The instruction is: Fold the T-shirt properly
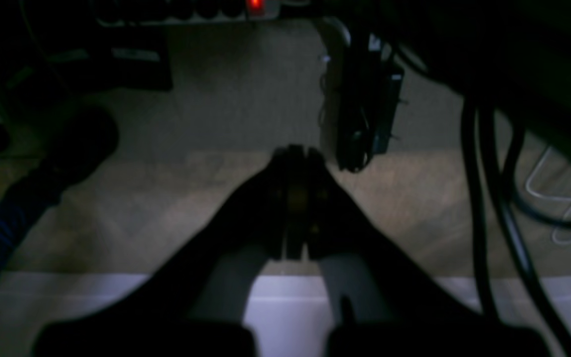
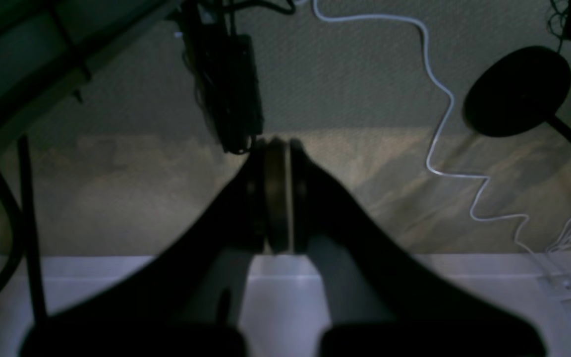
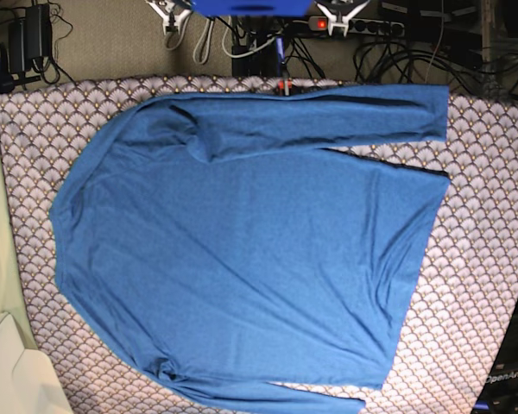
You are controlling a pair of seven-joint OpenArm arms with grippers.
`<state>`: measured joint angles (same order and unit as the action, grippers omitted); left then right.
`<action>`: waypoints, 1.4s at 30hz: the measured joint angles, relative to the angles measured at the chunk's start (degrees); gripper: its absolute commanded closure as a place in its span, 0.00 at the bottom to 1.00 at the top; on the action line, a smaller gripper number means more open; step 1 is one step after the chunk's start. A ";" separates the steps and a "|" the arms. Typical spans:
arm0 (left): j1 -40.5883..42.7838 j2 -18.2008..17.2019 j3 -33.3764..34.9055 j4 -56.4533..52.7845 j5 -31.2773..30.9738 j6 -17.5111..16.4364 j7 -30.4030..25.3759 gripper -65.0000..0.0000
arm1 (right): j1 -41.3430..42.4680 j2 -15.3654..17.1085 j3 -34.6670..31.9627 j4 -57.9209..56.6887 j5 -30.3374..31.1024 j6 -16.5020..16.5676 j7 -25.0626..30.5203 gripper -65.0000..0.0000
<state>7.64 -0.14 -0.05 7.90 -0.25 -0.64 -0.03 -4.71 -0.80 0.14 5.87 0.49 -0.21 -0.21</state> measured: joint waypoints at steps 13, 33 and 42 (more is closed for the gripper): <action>-0.04 -0.76 0.00 0.15 -3.13 -0.02 0.17 1.00 | -0.26 0.00 -0.26 0.02 0.00 0.02 0.00 1.00; -0.24 -2.25 0.33 0.35 -6.67 0.00 0.17 1.00 | -0.07 0.00 -0.28 0.04 0.00 0.02 0.20 1.00; 3.26 -2.25 0.33 5.22 -6.91 0.00 0.04 1.00 | -12.24 0.04 -0.33 22.38 -0.02 0.22 -0.55 1.00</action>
<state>10.90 -2.39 0.27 13.13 -7.16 -0.64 0.01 -16.95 -0.75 -0.19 28.25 0.47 0.01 -0.75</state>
